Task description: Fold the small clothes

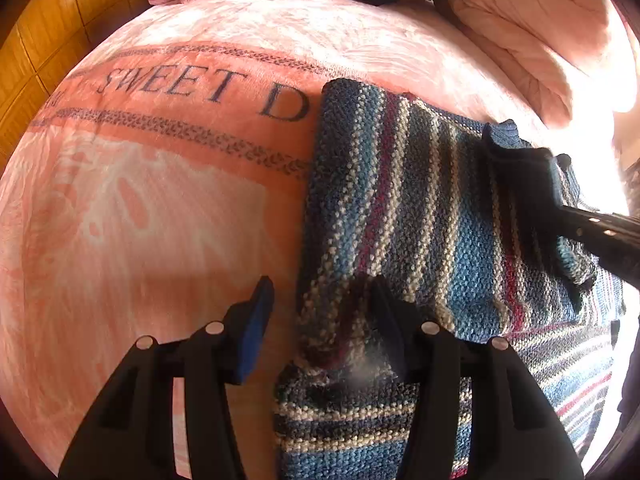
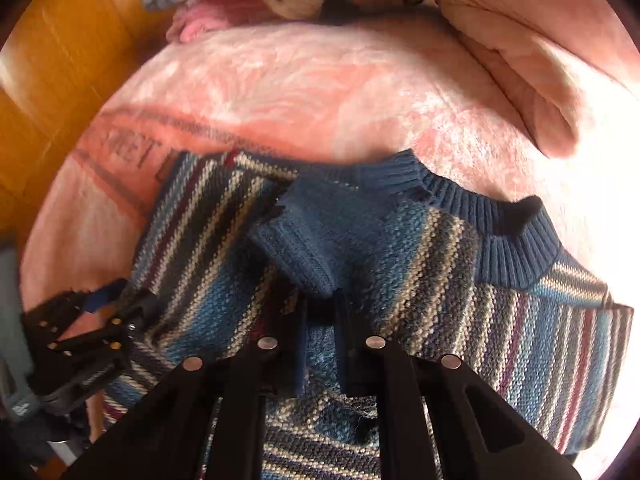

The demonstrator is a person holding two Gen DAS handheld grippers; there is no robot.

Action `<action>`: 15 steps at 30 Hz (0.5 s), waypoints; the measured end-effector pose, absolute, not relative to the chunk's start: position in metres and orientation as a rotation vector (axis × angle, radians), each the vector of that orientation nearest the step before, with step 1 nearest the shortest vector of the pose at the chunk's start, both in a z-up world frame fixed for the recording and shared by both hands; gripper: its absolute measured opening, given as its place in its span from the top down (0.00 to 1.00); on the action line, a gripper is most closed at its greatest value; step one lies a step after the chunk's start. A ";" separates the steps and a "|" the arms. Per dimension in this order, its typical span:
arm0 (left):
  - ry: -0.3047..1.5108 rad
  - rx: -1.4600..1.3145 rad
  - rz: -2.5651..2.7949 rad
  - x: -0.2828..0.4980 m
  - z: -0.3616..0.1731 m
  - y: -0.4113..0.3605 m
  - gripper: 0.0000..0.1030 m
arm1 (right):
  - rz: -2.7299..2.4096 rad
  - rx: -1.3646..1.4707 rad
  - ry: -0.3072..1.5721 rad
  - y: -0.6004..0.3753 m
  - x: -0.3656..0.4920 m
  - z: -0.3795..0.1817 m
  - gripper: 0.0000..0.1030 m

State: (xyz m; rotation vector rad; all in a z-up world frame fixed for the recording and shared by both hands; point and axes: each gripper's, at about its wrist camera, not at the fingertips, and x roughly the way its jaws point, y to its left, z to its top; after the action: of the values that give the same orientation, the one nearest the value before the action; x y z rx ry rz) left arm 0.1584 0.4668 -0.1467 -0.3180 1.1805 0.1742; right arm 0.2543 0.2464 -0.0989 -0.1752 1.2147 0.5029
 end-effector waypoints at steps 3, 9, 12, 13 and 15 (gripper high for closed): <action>1.178 -0.315 0.176 0.159 -0.146 0.465 0.50 | 0.505 -0.014 1.195 0.203 0.258 -0.078 0.89; 1.173 -0.305 0.177 0.159 -0.146 0.462 0.50 | 0.429 0.132 1.165 0.114 0.260 -0.061 0.89; 1.171 -0.304 0.178 0.158 -0.145 0.461 0.49 | 0.331 0.146 1.178 0.071 0.262 -0.068 0.83; 1.170 -0.302 0.177 0.158 -0.145 0.461 0.49 | 0.287 0.147 1.189 0.057 0.264 -0.074 0.78; 1.168 -0.300 0.176 0.158 -0.146 0.461 0.49 | 0.227 0.146 1.199 0.032 0.264 -0.083 0.64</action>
State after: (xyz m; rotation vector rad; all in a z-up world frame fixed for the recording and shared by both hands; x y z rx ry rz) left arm 0.1575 0.4611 -0.1457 -0.2999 1.1681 0.1763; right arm 0.2643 0.0318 -0.0830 0.1456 1.1989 0.2271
